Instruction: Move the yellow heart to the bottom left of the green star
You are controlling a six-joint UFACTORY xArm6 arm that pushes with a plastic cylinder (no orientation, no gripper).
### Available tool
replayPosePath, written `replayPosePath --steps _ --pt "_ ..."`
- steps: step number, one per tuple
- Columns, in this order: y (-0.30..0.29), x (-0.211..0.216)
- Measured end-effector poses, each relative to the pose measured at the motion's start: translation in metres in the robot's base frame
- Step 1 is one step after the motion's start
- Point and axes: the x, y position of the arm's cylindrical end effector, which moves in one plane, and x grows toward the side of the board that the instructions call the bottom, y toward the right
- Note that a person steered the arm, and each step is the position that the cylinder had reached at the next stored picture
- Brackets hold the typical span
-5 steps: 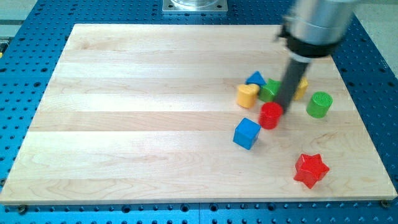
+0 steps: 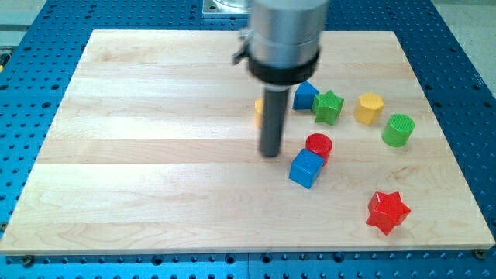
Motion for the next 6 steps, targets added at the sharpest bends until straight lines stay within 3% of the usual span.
replayPosePath --steps 1,2,3,5,6 --pt "-0.026 -0.038" --pt "0.005 -0.063" --pt "0.0 -0.083" --pt "0.113 -0.085" --pt "0.113 -0.088"
